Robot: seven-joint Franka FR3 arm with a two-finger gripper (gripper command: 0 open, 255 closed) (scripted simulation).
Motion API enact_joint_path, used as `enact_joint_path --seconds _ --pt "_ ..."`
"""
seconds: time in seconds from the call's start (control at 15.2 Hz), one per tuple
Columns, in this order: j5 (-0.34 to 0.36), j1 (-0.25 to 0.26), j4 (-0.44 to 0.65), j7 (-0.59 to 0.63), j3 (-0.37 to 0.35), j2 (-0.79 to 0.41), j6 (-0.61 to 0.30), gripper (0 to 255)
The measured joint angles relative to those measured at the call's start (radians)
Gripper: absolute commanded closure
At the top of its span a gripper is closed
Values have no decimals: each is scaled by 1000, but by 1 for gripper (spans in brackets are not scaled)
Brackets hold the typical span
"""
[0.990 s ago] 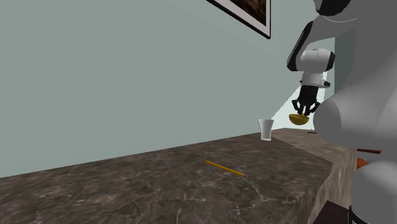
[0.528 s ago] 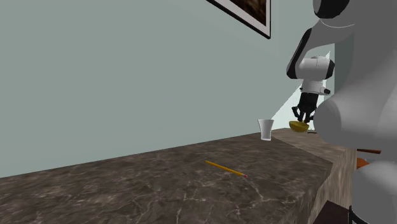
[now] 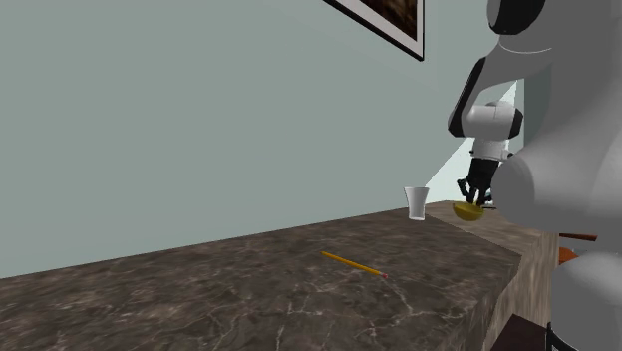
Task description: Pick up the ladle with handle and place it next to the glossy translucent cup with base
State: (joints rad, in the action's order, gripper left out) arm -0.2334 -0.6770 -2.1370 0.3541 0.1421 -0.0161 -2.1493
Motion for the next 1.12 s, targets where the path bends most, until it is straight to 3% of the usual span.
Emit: enact_joint_path --seconds 0.59,1.06,1.12 --pt "-32 2 -56 -36 -4 -61 -114 255" --pt "-38 1 -59 -44 -4 -75 -130 255" --pt "-38 1 -59 -44 -4 -75 -130 0"
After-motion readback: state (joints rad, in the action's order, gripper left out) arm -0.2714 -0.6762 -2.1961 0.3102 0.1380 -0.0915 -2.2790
